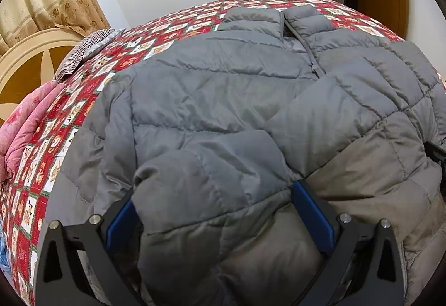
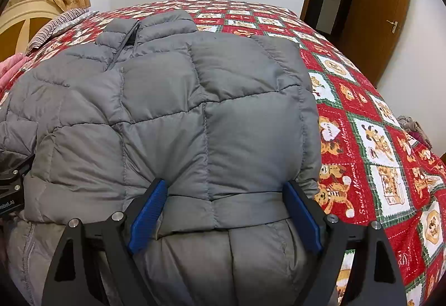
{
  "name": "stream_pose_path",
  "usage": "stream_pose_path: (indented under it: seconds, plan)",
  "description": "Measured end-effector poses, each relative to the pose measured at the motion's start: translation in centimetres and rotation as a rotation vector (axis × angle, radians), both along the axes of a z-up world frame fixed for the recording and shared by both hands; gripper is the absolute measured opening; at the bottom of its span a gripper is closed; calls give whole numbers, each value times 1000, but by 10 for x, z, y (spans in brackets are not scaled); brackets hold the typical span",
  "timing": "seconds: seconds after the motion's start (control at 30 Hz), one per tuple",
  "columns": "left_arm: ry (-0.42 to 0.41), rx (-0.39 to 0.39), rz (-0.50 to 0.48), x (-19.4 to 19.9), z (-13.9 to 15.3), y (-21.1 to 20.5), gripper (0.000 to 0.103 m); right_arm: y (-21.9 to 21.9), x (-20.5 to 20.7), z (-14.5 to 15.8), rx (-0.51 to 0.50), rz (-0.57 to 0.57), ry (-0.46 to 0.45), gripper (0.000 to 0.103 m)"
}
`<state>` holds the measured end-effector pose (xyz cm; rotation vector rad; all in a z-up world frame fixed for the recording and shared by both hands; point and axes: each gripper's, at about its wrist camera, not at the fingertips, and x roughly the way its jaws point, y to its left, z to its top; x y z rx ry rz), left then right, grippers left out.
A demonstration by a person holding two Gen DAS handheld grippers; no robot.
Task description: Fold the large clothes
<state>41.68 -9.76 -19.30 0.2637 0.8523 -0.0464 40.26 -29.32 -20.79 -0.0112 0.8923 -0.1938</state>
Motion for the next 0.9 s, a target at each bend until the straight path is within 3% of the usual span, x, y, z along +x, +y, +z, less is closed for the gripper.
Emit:
stream_pose_path:
  seconds: [0.13,0.2,0.3,0.4,0.5,0.6,0.73,0.9]
  plan:
    - [7,30,-30,-4,18,4,103,2,0,0,-12,-2,2,86]
    - [-35,31,-31,-16,40,17,103,1,0,0,-8,-3,1,86]
    - [-95,25,-19,-36,73,53,103,0,0,0,6,-4,1,87]
    - [-131,69,39,-58,89,108,103,-3,-5,6,19,2,6,87]
    - [-126,120,118,-78,85,163,103,-5,-20,19,28,-12,6,87]
    - [-91,97,207,-103,71,221,103,2,-44,36,53,28,-22,87]
    - [-15,-42,257,-138,48,269,103,25,-74,45,67,110,-48,87]
    - [61,-131,257,-149,20,273,97,68,-98,36,26,211,-67,87]
